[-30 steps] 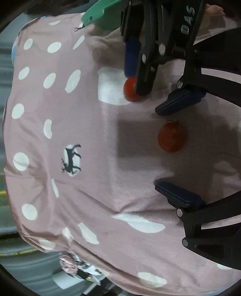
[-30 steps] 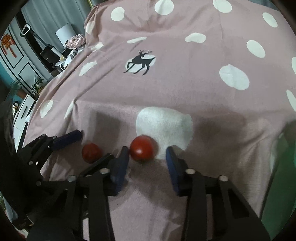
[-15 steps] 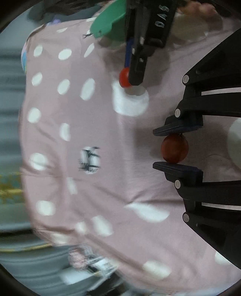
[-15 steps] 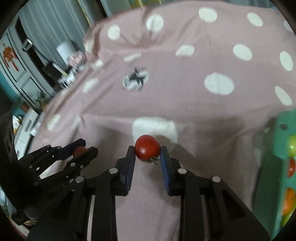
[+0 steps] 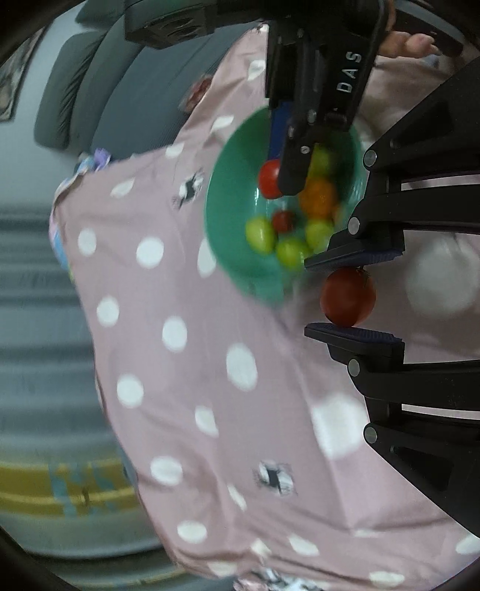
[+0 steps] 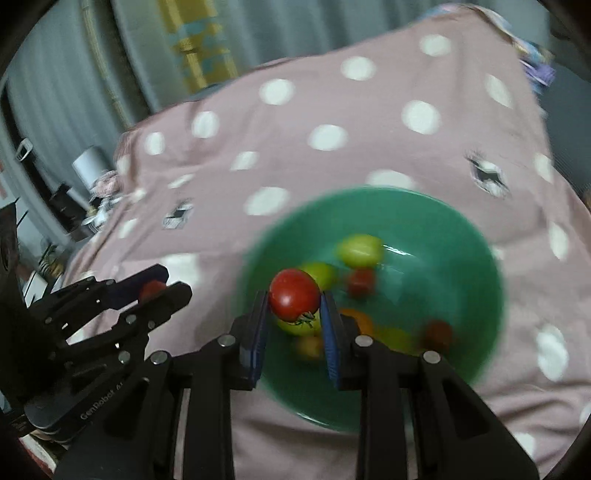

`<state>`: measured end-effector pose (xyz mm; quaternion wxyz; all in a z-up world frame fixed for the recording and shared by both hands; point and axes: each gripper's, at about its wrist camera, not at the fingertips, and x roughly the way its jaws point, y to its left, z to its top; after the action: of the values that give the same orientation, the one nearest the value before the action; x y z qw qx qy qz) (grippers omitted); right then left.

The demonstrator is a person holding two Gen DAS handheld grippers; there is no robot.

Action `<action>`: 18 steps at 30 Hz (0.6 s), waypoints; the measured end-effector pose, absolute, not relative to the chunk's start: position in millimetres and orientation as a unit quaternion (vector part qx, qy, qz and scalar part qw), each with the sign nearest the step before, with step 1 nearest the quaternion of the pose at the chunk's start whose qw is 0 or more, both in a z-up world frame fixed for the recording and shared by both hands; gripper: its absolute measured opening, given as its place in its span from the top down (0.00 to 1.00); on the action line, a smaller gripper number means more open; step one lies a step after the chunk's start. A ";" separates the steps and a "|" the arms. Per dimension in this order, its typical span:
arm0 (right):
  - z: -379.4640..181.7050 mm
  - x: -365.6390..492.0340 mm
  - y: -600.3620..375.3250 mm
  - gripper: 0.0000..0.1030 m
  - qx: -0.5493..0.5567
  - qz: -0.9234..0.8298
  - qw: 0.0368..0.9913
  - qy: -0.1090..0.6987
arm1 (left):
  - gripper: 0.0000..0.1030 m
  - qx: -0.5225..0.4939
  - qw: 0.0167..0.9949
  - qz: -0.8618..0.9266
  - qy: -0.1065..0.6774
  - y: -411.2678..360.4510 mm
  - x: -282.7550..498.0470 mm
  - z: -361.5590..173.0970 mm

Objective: Organize fruits
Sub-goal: 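Carry both tomatoes into the green bowl and open both grippers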

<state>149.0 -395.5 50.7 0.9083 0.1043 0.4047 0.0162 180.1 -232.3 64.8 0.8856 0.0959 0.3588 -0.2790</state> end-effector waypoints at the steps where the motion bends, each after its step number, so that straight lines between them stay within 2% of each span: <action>1: 49.9 144.0 -406.1 0.73 0.111 0.010 0.908 0.404 | 0.71 0.095 0.881 -0.288 0.363 -241.8 181.3 62.6; 8: 39.6 124.1 -452.3 0.71 0.126 -0.030 0.897 0.422 | 0.71 0.109 0.857 -0.300 0.404 -296.0 182.4 47.7; 9: 40.9 119.9 -451.5 0.65 0.112 -0.032 0.896 0.429 | 0.68 0.113 0.856 -0.292 0.412 -298.0 183.7 46.9; 10: 44.3 116.2 -450.1 0.46 0.100 -0.025 0.900 0.424 | 0.52 0.118 0.856 -0.283 0.417 -300.9 184.1 46.7; 11: 48.7 112.5 -449.2 0.32 0.094 -0.020 0.905 0.415 | 0.39 0.118 0.857 -0.277 0.418 -301.3 184.8 46.2; 12: 53.3 106.6 -451.6 0.12 0.090 -0.037 0.908 0.408 | 0.24 0.110 0.866 -0.260 0.412 -299.2 187.3 47.1; 13: 57.3 104.1 -453.4 0.01 0.082 -0.068 0.909 0.403 | 0.12 0.106 0.871 -0.255 0.406 -298.1 185.9 47.2; 15: 64.6 97.9 -459.3 0.00 0.095 -0.076 0.917 0.380 | 0.05 0.098 0.878 -0.264 0.386 -294.9 181.4 50.2; 18: 64.1 97.0 -467.0 0.00 0.138 -0.035 0.911 0.386 | 0.04 0.119 0.872 -0.277 0.386 -301.8 177.6 49.3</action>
<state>97.0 -467.0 64.1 0.9112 0.1385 0.3865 -0.0347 177.6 -301.8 49.3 0.8716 0.1195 0.3862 -0.2772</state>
